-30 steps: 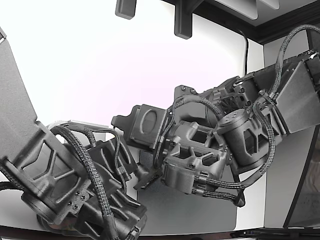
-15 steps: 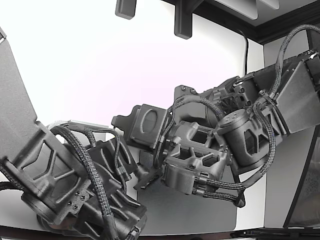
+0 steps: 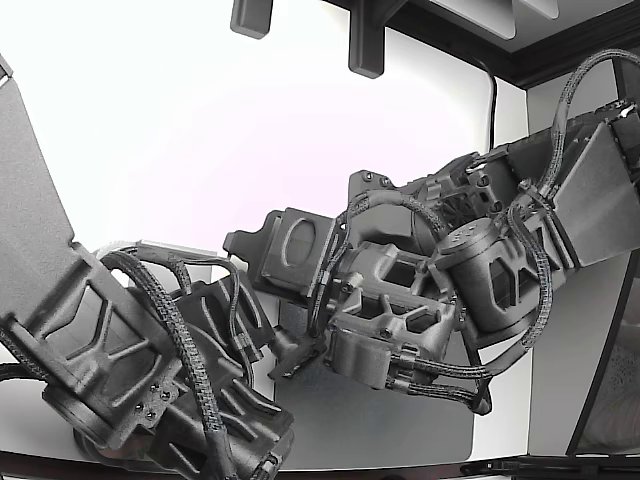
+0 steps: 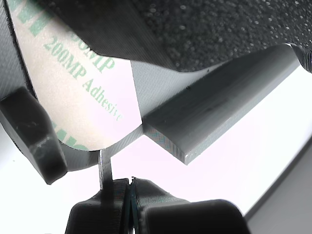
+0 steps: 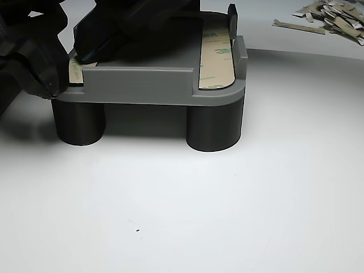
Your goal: Peel off protective film from adhesive tape.
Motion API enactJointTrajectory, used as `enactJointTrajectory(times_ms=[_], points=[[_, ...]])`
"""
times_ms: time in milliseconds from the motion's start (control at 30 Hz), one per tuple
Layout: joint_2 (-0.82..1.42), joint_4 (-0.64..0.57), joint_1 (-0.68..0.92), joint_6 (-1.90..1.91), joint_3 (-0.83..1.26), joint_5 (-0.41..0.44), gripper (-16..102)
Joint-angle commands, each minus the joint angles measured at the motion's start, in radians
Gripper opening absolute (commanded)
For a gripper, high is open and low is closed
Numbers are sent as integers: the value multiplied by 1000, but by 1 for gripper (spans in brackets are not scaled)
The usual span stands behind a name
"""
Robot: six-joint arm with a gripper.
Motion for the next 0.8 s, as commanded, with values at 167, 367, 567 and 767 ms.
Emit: enactJointTrajectory(times_ms=[167,367,567,767], points=[[32,-6,-2,2,-32,-5,-11],[37,-5,0,2,-29,-5,-11],[41,-2,2,0,-29,-5,-11],[51,-6,2,-3,-12,0,-11]])
